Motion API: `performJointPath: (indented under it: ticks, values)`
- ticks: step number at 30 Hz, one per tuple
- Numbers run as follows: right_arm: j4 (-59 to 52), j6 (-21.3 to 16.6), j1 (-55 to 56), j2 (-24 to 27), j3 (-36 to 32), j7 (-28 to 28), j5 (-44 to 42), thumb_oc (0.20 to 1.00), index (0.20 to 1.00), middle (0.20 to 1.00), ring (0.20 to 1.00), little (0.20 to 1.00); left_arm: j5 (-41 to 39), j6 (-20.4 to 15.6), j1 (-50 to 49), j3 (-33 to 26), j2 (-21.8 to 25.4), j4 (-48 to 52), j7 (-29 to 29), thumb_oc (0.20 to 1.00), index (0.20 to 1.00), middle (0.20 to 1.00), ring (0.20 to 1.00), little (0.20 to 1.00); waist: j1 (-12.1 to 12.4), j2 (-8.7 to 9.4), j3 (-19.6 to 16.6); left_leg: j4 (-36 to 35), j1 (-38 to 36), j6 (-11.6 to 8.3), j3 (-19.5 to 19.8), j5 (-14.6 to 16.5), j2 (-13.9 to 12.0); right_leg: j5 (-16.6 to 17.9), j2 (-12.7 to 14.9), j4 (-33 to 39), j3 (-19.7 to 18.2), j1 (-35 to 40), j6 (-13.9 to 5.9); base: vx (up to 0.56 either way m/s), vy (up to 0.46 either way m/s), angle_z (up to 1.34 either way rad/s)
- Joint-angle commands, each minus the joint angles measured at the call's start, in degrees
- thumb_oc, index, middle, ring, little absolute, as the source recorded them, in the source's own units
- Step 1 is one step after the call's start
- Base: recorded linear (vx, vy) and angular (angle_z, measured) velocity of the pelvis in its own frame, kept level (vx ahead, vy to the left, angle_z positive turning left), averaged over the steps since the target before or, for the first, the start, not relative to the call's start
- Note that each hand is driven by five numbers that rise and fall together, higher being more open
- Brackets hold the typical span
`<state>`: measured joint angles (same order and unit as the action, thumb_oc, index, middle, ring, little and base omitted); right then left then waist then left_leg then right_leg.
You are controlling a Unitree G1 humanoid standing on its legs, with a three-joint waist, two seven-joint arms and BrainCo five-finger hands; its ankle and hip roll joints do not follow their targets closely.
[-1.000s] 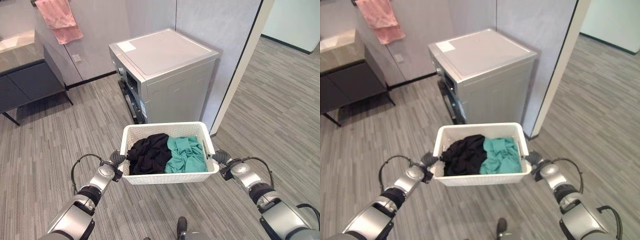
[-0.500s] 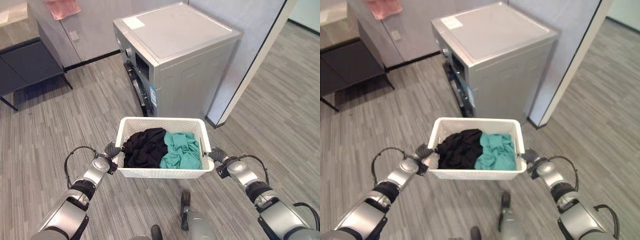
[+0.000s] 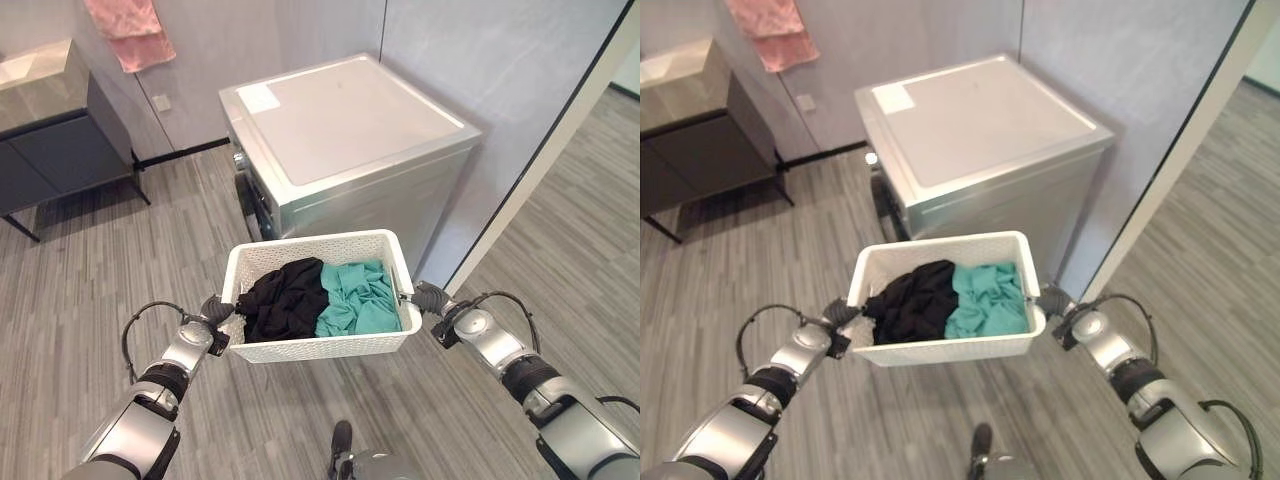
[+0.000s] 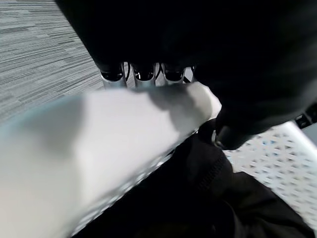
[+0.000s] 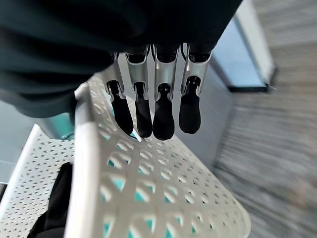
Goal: Grab the laundry basket,head to the washer,open it,put in the laundry and shut it.
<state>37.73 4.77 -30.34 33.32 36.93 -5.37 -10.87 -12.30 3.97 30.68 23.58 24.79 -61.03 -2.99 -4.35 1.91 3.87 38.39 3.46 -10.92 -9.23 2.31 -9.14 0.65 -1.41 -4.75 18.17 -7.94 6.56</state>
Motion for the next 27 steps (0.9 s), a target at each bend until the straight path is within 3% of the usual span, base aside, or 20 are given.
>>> performJointPath:
  ticks: [1, 2, 3, 4, 5, 6, 7, 8, 9, 10, 12, 15, 16, 18, 19, 20, 22, 23, 25, 27]
  values:
    - [-6.1, -6.4, -2.9, -9.0, -0.8, -3.4, -2.5, 0.2, 0.2, 0.2, 0.2, 0.2, -2.2, -5.4, 4.8, 2.5, -4.4, 1.7, 1.8, 0.2, 0.2, 0.2, 0.2, 0.2, -0.6, 1.17, -3.7, -9.7, -2.1, 5.51, -6.6, -4.1, 1.9, 3.7, 2.5, 4.1, -3.4, 1.4, -7.53, 0.08, 0.007, -0.05]
    - [-6.4, -6.5, -2.8, -8.8, -0.7, -3.3, -2.4, 0.2, 0.2, 0.2, 0.2, 0.2, -1.9, -5.4, 5.5, 2.8, -5.1, 0.5, 1.8, 0.2, 0.2, 0.2, 0.2, 0.2, -0.5, 1.08, -3.6, -12.3, -0.6, 6.2, -8.2, -2.2, 2.0, 3.4, 3.0, 4.3, -3.3, 2.1, -8.11, 0.04, 0.082, -0.09]
    - [-7.7, -6.6, -2.5, -8.7, -0.9, -3.3, -2.4, 0.2, 0.2, 0.2, 0.2, 0.2, -1.1, -5.5, 6.0, 3.1, -6.2, -0.6, 1.8, 0.2, 0.2, 0.2, 0.2, 0.2, -0.3, 1.3, -3.7, -19.2, 3.2, 7.78, -10.4, 1.4, 3.6, 3.3, 4.6, 4.8, -2.9, 2.9, -9.26, 0.16, 0.158, 0.26]
    - [-8.0, -7.0, -2.1, -8.9, -0.5, -3.1, -1.3, 0.2, 0.2, 0.2, 0.2, 0.2, -0.5, -5.8, 6.2, 3.2, -6.4, -1.2, 1.4, 0.2, 0.2, 0.2, 0.2, 0.2, 0.5, 1.15, -3.5, -25.4, 7.2, 8.14, -10.2, -0.5, 5.2, 3.3, 5.0, 5.2, -3.2, 3.7, -9.84, 0.13, 0.14, 0.33]
    - [-8.0, -7.0, -2.1, -8.9, -0.4, -3.1, -1.3, 0.2, 0.2, 0.2, 0.2, 0.2, -0.5, -5.8, 6.2, 3.2, -6.4, -1.2, 1.4, 0.2, 0.2, 0.2, 0.2, 0.2, 0.5, 1.2, -3.6, -25.8, 7.1, 8.15, -10.2, -0.7, 5.4, 3.3, 5.1, 5.2, -3.1, 3.7, -9.86, 0.17, 0.151, 0.39]
    - [-6.9, -7.3, -2.5, -9.6, 0.4, -3.0, -0.6, 0.2, 0.2, 0.2, 0.2, 0.2, -0.6, -6.2, 6.0, 3.6, -6.1, -1.0, 1.2, 0.2, 0.2, 0.2, 0.2, 0.2, 2.3, 0.37, -3.0, -32.7, 11.2, 7.05, -8.4, -8.2, 5.1, 2.6, 4.0, 6.4, -4.2, 6.3, -9.66, 0.17, 0.12, 0.08]
    - [-6.3, -7.3, -2.7, -10.1, 0.6, -2.7, -0.1, 0.2, 0.2, 0.2, 0.2, 0.2, -0.7, -6.4, 5.9, 3.7, -6.0, -1.1, 1.1, 0.2, 0.2, 0.2, 0.2, 0.2, 3.0, 0.15, -2.5, -36.0, 12.9, 6.49, -7.9, -10.7, 4.7, 2.0, 3.9, 6.8, -4.9, 7.5, -9.62, 0.17, 0.119, 0.21]
    - [-6.3, -7.3, -2.7, -10.2, 0.6, -2.7, -0.1, 0.2, 0.2, 0.2, 0.2, 0.2, -0.7, -6.4, 5.9, 3.8, -5.9, -1.1, 1.1, 0.2, 0.2, 0.2, 0.2, 0.2, 3.0, 0.2, -2.5, -36.3, 12.7, 6.48, -8.0, -10.8, 4.8, 1.9, 4.0, 6.8, -4.9, 7.6, -9.63, 0.26, 0.177, 0.02]
    - [-5.3, -7.2, -3.6, -11.2, 1.2, -2.7, 0.5, 0.2, 0.2, 0.2, 0.2, 0.2, -0.6, -6.5, 5.5, 4.3, -5.4, -0.8, 1.4, 0.2, 0.2, 0.2, 0.2, 0.2, 4.4, -0.71, -2.4, -39.9, 15.1, 5.47, -6.7, -14.3, 3.7, 1.3, 3.9, 7.5, -6.3, 9.4, -9.78, 0.28, 0.181, -0.17]
    - [-5.3, -7.1, -3.7, -11.5, 1.4, -2.9, 1.0, 0.2, 0.2, 0.2, 0.2, 0.2, -0.5, -6.5, 5.3, 4.5, -5.0, -0.3, 1.5, 0.2, 0.2, 0.2, 0.2, 0.2, 4.7, -1.15, -2.6, -40.6, 14.5, 4.86, -6.7, -15.7, 3.2, 0.9, 3.8, 7.7, -6.8, 10.1, -9.9, 0.28, 0.18, -0.63]
    - [-5.8, -6.8, -3.5, -11.5, 1.4, -3.3, 1.4, 0.2, 0.2, 0.2, 0.2, 0.2, -0.4, -6.3, 5.2, 4.6, -4.5, 0.2, 1.9, 0.2, 0.2, 0.2, 0.2, 0.2, 5.0, -1.64, -3.0, -41.6, 12.5, 5.16, -7.4, -16.1, 3.1, 0.4, 3.8, 7.5, -7.4, 10.7, -10.11, 0.22, 0.147, -1.01]
    - [-7.1, -6.1, -1.8, -12.0, 0.8, -4.3, 3.2, 0.2, 0.2, 0.2, 0.2, 0.2, 1.2, -6.2, 3.6, 4.4, -3.0, 2.6, 2.8, 0.2, 0.2, 0.2, 0.2, 0.2, 5.1, -2.31, -4.8, -38.4, 11.1, 7.51, -6.6, -13.1, 5.9, -0.8, 7.7, 6.9, -8.9, 12.3, -11.62, 0.34, 0.295, -0.16]
    - [-7.1, -6.1, -1.8, -12.0, 0.7, -4.3, 3.2, 0.2, 0.2, 0.2, 0.2, 0.2, 1.2, -6.2, 3.6, 4.4, -3.0, 2.6, 2.8, 0.2, 0.2, 0.2, 0.2, 0.2, 5.2, -2.28, -4.9, -38.3, 11.2, 7.53, -6.6, -13.0, 5.9, -0.8, 7.7, 6.9, -9.0, 12.2, -11.65, 0.37, 0.36, -0.08]
    - [-6.2, -5.8, -1.5, -13.0, -0.3, -4.3, 4.3, 0.2, 0.2, 0.2, 0.2, 0.2, 2.8, -6.3, 3.7, 4.7, -1.4, 5.7, 3.3, 0.2, 0.2, 0.2, 0.2, 0.2, 5.8, -1.87, -6.3, -32.7, 12.8, 9.32, -8.5, -7.8, 8.1, -0.1, 12.2, 6.3, -10.0, 11.7, -13.57, 0.31, 0.346, -0.03]
    - [-6.2, -5.8, -1.5, -13.0, -0.3, -4.3, 4.3, 0.2, 0.2, 0.2, 0.2, 0.2, 2.8, -6.3, 3.7, 4.7, -1.4, 5.7, 3.3, 0.2, 0.2, 0.2, 0.2, 0.2, 5.8, -1.88, -6.4, -32.7, 12.9, 9.32, -8.5, -7.8, 8.1, -0.1, 12.2, 6.3, -10.1, 11.6, -13.56, 0.25, 0.288, -0.13]
    - [-6.1, -5.7, -1.4, -13.4, -0.7, -4.4, 4.6, 0.2, 0.2, 0.2, 0.2, 0.2, 2.7, -6.3, 3.8, 4.4, -0.7, 6.7, 3.1, 0.2, 0.2, 0.2, 0.2, 0.2, 6.1, -1.64, -6.4, -31.6, 12.7, 10.03, -9.0, -6.2, 9.1, 1.3, 14.1, 4.9, -9.9, 11.6, -14.16, 0.19, 0.202, -0.05]
    - [-5.8, -5.6, -1.4, -14.3, -0.7, -4.7, 4.6, 0.2, 0.2, 0.2, 0.2, 0.2, 2.8, -6.2, 3.5, 4.0, 0.1, 7.2, 3.1, 0.2, 0.2, 0.2, 0.2, 0.2, 6.9, -1.42, -6.6, -32.0, 11.8, 10.57, -10.0, -5.2, 9.3, 3.0, 15.0, 3.9, -9.5, 10.8, -14.47, 0.18, 0.198, 0.05]
    - [-5.7, -5.8, -1.7, -15.1, -0.3, -4.7, 5.0, 0.2, 0.2, 0.2, 0.2, 0.2, 2.9, -6.3, 3.1, 3.6, 0.7, 7.6, 2.8, 0.2, 0.2, 0.2, 0.2, 0.2, 7.7, -1.19, -6.5, -32.4, 11.0, 10.69, -11.5, -4.7, 9.0, 3.9, 16.0, 3.0, -6.7, 10.6, -14.99, 0.11, 0.125, -0.33]
    - [-6.0, -5.9, -2.2, -15.7, 0.4, -5.3, 4.8, 0.2, 0.2, 0.2, 0.2, 0.2, 3.1, -6.2, 2.6, 3.3, 1.9, 9.2, 2.8, 0.2, 0.2, 0.2, 0.2, 0.2, 8.3, -0.71, -6.5, -33.2, 9.7, 10.89, -12.7, -4.2, 9.1, 6.5, 17.1, 1.7, -4.9, 9.7, -15.52, 0.1, 0.118, -0.71]
    - [-6.5, -5.6, -2.7, -16.3, 1.0, -6.4, 4.2, 0.2, 0.2, 0.2, 0.2, 0.2, 3.2, -6.1, 1.4, 2.7, 3.1, 11.4, 2.9, 0.2, 0.2, 0.2, 0.2, 0.2, 8.6, -0.2, -6.5, -33.2, 8.7, 11.45, -12.3, -3.5, 9.9, 8.7, 17.8, 0.9, -5.5, 9.8, -15.83, 0.11, 0.101, -0.42]
